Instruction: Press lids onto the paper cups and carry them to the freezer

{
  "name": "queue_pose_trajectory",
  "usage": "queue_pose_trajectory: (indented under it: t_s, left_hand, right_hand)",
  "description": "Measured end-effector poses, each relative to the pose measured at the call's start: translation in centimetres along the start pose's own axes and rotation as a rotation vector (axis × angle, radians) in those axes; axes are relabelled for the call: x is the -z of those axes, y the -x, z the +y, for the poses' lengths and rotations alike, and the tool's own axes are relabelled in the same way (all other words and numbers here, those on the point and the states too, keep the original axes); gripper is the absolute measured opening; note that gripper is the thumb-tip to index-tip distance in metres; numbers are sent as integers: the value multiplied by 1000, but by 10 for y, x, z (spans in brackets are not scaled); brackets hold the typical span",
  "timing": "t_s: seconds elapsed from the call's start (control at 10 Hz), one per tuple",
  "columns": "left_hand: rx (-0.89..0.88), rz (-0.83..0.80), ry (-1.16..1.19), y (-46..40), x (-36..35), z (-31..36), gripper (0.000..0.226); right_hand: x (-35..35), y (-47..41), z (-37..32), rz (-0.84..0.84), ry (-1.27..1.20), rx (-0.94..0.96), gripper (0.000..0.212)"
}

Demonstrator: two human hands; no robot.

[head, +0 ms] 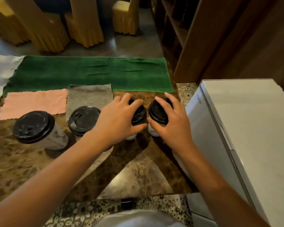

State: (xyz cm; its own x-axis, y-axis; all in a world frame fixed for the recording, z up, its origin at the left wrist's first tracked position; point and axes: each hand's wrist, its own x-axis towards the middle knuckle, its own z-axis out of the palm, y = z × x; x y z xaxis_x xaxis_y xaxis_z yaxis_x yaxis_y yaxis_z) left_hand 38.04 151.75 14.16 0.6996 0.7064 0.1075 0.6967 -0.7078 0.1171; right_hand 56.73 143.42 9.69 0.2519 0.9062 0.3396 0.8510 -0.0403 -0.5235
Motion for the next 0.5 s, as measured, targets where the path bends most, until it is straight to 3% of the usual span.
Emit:
queue_pose_trajectory:
  t_s: [0.3, 0.5]
  left_hand:
    - [-21, 29, 13, 7, -10, -4, 79]
    - [-4, -5, -96, 5, -5, -4, 89]
  right_hand:
    - [3, 7, -3, -99, 105, -1, 73]
    - [5, 6, -8, -106, 135, -33, 79]
